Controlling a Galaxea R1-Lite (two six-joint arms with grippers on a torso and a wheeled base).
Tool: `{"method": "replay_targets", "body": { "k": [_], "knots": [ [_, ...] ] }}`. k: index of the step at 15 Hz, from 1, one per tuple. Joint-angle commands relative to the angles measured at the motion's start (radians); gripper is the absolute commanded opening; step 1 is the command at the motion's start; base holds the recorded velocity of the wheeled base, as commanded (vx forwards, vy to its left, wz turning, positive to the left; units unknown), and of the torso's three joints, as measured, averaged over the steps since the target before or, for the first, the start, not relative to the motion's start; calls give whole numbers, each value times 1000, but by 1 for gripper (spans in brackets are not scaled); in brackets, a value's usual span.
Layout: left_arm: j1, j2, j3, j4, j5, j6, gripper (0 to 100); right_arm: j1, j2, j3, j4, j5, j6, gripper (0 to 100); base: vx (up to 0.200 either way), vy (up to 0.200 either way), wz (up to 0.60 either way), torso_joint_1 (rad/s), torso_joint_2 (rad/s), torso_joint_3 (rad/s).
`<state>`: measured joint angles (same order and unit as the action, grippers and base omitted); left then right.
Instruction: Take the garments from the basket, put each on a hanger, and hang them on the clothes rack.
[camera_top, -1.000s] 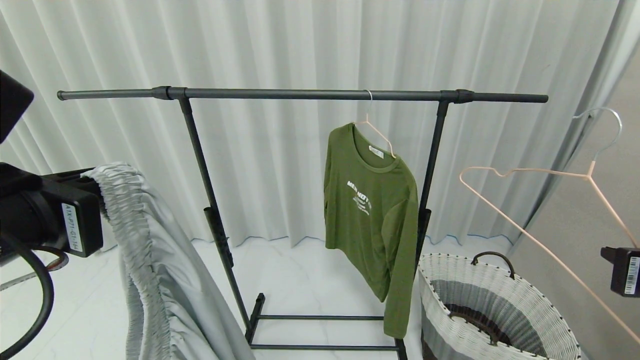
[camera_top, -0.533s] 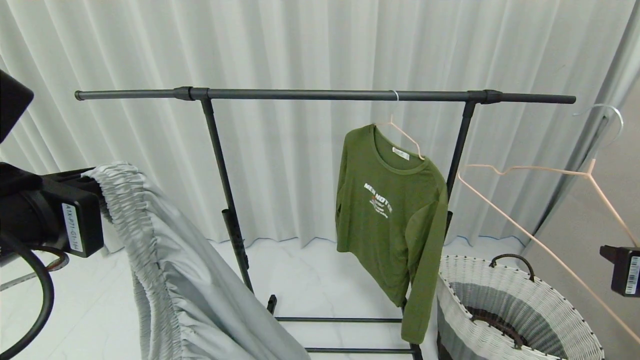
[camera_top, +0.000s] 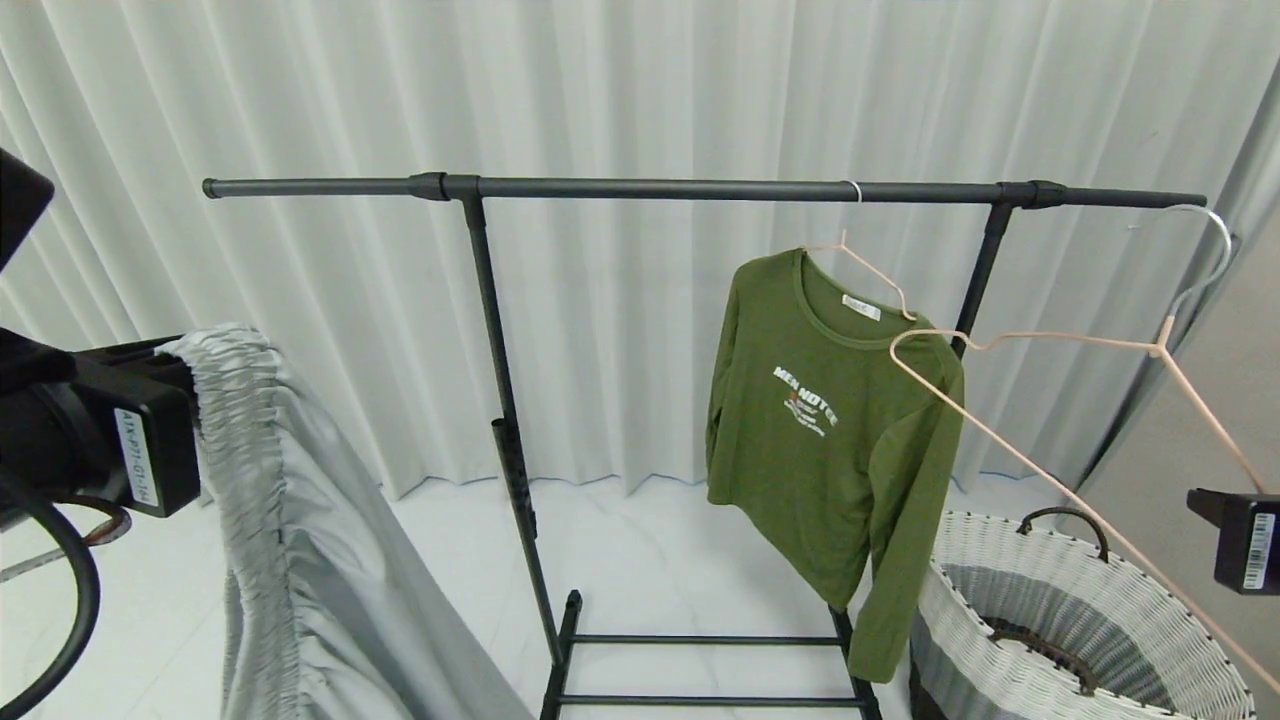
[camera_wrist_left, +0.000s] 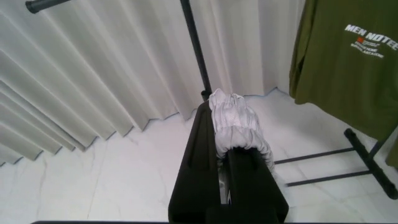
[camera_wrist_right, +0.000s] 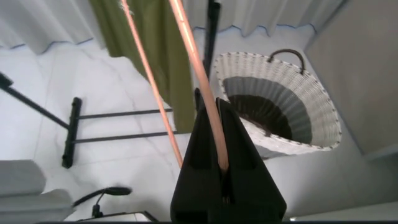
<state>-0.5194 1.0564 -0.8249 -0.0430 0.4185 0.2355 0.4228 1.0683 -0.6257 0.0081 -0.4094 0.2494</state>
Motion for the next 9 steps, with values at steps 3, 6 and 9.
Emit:
{"method": "replay_targets", "body": {
  "k": [3,6,9],
  "knots": [
    [1,4,1,2,0,2,0,113,-2,-12,-2,0,-7,0,0,0,0,0,0,0],
    [-2,22,-3,2,22,5,0,277,5,-38,-2,0,-7,0,0,0,0,0,0,0],
    [-16,90,-49,2,103,-1,0,445,47,-103,1,0,-1,0,0,0,0,0,0,0]
  ]
}}
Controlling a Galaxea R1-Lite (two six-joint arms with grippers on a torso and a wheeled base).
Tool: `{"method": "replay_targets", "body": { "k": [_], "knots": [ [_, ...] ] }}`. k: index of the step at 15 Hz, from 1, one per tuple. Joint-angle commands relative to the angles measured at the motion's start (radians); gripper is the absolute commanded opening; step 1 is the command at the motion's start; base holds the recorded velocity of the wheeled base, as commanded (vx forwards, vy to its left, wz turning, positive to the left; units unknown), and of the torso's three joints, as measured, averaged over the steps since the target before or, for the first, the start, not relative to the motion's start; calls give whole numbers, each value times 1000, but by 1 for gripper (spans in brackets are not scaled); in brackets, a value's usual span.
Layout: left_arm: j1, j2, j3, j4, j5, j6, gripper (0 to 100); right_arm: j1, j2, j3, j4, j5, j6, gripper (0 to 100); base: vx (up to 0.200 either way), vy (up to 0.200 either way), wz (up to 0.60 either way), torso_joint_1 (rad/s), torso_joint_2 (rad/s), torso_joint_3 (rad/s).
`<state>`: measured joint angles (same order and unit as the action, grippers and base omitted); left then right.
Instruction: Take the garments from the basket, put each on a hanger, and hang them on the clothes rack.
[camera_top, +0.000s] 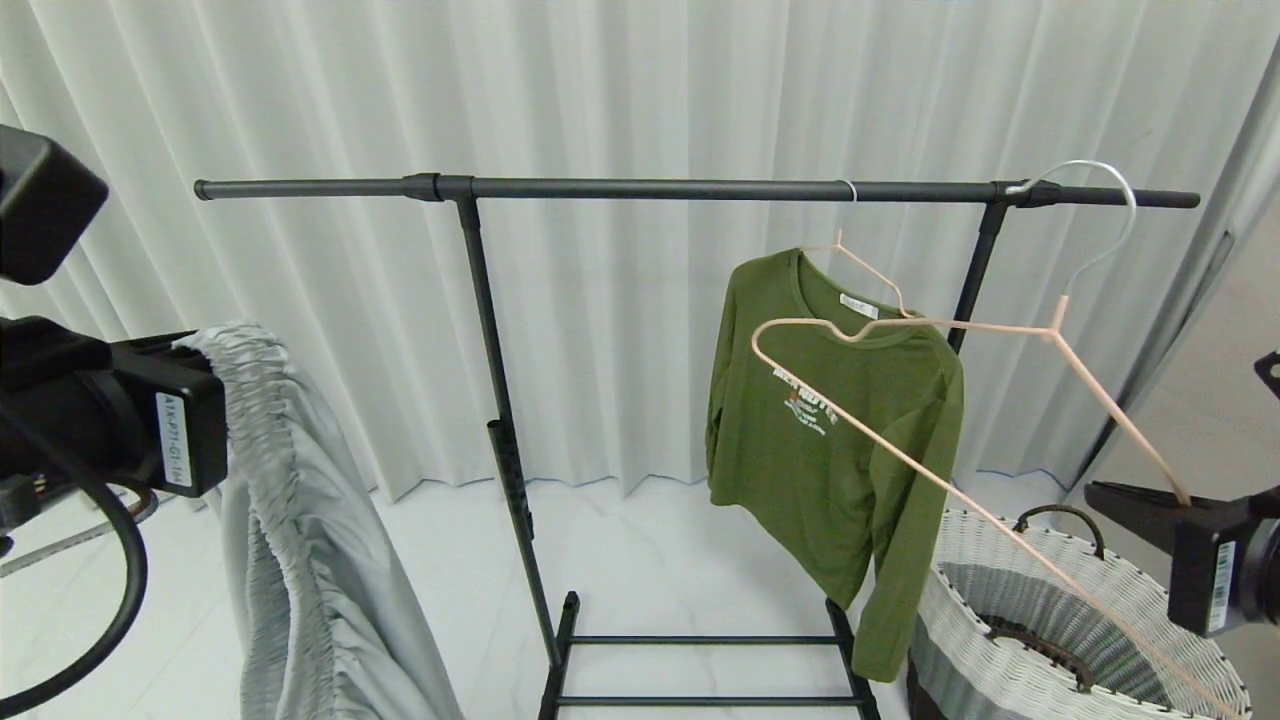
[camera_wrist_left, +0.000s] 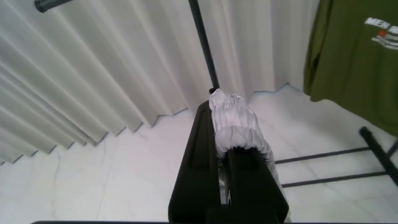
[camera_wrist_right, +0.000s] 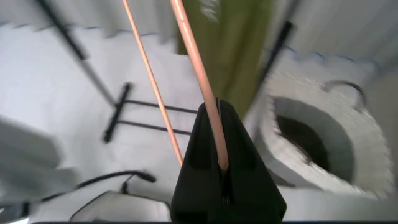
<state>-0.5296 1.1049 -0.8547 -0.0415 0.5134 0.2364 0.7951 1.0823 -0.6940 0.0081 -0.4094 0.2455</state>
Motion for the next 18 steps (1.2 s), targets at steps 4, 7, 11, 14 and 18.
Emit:
{"method": "replay_targets", "body": {
  "k": [4,7,11,14,18],
  "knots": [
    [-6,165,-95,0,10,-38,0,197,106,-114,1,0,14,0,0,0,0,0,0,0],
    [-4,300,-207,18,23,-131,0,319,148,-176,6,0,64,0,0,0,0,0,0,0],
    [-1,423,-360,95,65,-239,0,411,205,-216,7,0,92,0,0,0,0,0,0,0],
    [0,497,-429,109,128,-316,0,441,240,-246,7,0,101,0,0,0,0,0,0,0],
    [8,498,-434,111,129,-316,0,460,272,-251,7,0,112,0,0,0,0,0,0,0]
  ]
}}
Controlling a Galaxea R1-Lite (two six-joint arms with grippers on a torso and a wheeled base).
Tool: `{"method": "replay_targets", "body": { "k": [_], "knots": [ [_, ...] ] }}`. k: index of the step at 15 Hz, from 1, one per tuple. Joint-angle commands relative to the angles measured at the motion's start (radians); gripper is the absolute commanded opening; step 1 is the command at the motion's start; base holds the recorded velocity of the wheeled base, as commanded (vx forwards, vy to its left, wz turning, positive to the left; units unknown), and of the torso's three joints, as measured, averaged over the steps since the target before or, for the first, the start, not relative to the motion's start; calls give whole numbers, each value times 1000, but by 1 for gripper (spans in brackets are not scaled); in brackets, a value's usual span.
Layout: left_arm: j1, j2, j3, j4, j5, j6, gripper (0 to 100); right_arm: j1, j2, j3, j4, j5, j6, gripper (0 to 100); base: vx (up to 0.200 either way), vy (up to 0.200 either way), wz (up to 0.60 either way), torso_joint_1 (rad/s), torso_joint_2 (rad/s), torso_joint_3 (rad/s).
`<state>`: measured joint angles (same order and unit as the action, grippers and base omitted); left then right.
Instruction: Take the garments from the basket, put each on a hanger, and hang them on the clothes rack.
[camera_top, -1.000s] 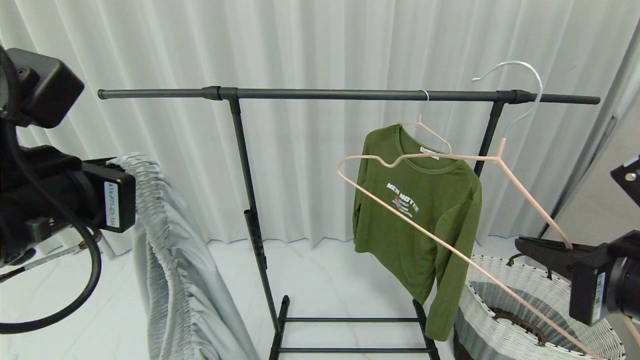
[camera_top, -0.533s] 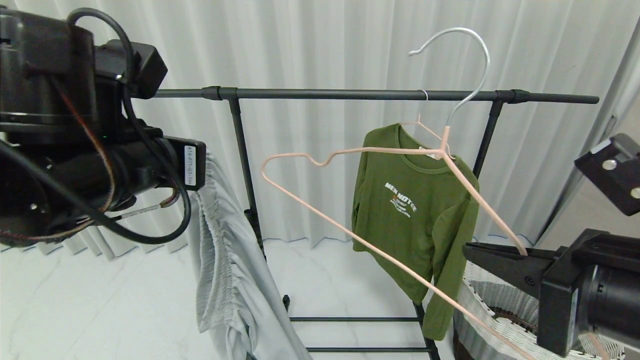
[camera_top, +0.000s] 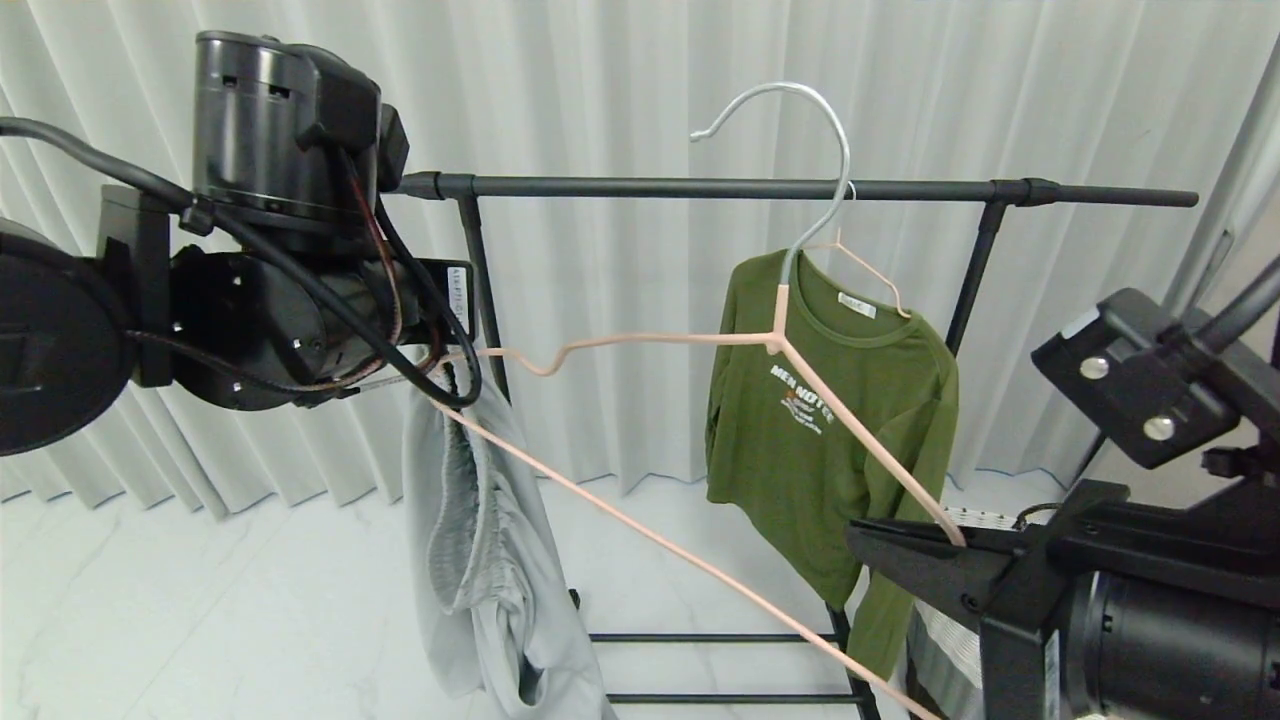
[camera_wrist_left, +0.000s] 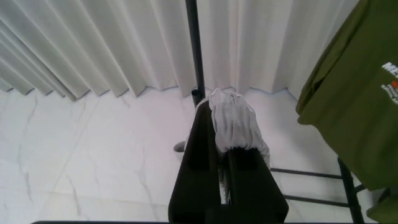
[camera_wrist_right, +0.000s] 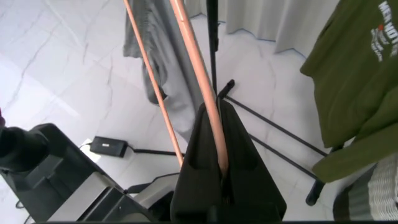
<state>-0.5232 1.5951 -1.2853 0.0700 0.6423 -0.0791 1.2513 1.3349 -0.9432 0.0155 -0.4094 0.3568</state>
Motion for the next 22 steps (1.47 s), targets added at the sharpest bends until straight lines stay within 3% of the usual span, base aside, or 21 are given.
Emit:
{"method": "replay_targets", "body": {
  "k": [1,6,9,12,15,22],
  "knots": [
    [2,3,-2,10,0,-1,0,0,35,-2,0,0,7,0,0,0,0,0,0,0],
    [2,-27,-3,80,5,-1,0,-47,112,-12,-9,0,36,0,0,0,0,0,0,0],
    [0,-38,-3,108,5,-2,0,-90,158,-91,-11,-2,59,0,0,0,0,0,0,0],
    [-14,-37,-6,106,5,-5,0,-89,210,-161,-12,-2,106,0,0,0,0,0,0,0],
    [-41,-41,-17,108,5,-45,0,-89,259,-198,-43,-3,108,0,0,0,0,0,0,0],
    [-90,-96,-20,108,3,-48,0,-84,385,-259,-94,-23,108,0,0,0,0,0,0,0]
  ]
}}
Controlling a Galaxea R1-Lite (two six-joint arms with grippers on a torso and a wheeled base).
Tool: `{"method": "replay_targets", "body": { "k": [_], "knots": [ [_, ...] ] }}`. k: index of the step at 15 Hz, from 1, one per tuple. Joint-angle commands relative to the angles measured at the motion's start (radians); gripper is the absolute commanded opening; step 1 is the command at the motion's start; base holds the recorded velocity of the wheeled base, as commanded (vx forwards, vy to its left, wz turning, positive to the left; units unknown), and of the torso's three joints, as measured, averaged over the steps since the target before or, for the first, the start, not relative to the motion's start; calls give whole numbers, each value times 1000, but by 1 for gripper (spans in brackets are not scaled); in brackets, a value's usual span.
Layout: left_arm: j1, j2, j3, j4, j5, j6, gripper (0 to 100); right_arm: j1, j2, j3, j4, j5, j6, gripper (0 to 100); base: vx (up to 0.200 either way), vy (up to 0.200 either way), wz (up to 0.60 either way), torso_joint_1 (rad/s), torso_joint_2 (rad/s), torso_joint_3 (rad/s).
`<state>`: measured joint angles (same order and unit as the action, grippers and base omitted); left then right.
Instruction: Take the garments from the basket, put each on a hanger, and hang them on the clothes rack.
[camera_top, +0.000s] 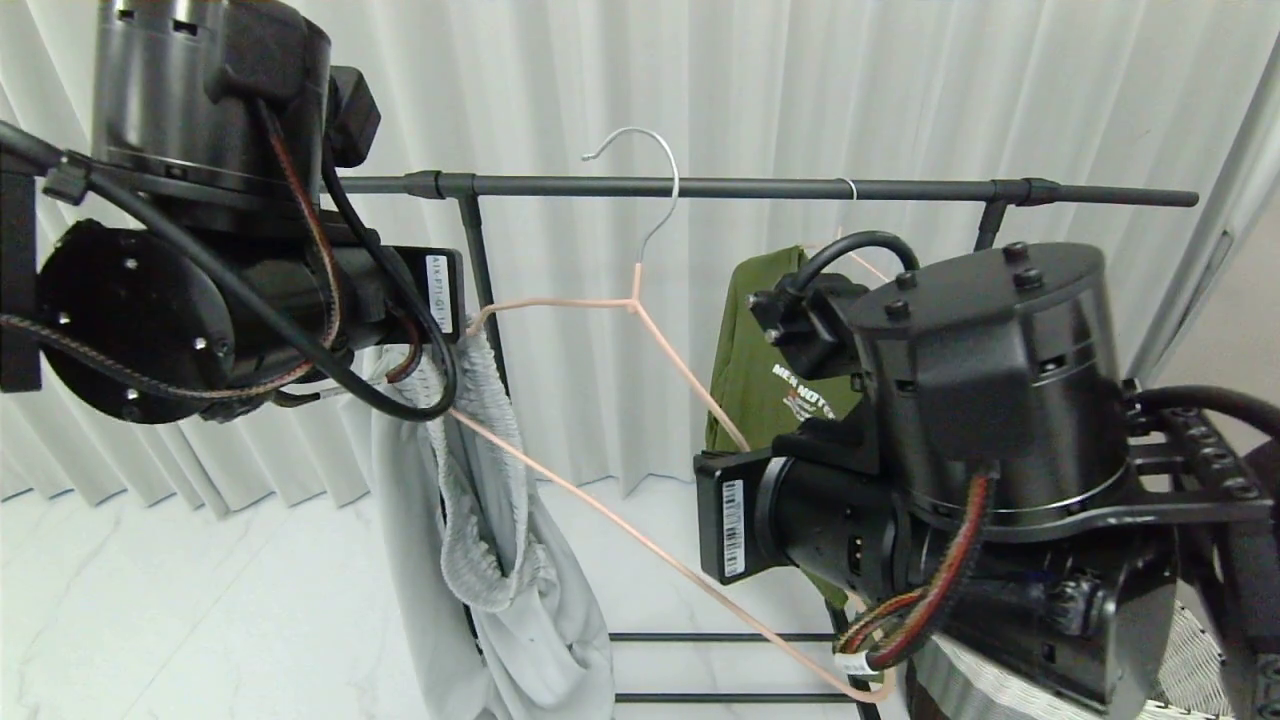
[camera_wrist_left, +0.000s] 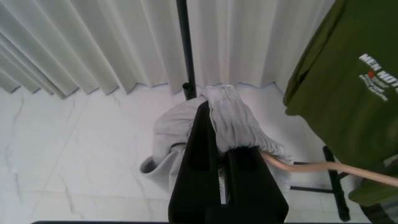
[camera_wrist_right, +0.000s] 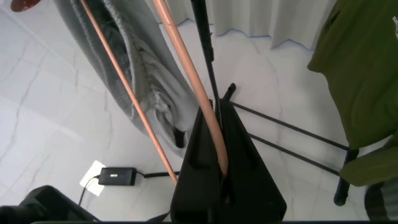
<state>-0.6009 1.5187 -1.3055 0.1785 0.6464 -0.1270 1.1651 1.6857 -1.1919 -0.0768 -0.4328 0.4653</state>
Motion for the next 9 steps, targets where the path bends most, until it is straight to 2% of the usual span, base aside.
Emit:
{"method": "replay_targets", "body": {
  "k": [1,7,9],
  "knots": [
    [-33,-31,-1,-1,-1,-11,0,4,46,-26,-4,0,-1,0,0,0,0,0,0,0],
    [-208,-58,-51,-1,-4,-80,0,13,89,-90,-6,0,-2,0,0,0,0,0,0,0],
    [-240,-58,-60,-1,-5,-83,0,15,89,-90,-6,0,-2,0,0,0,0,0,0,0]
  ]
}}
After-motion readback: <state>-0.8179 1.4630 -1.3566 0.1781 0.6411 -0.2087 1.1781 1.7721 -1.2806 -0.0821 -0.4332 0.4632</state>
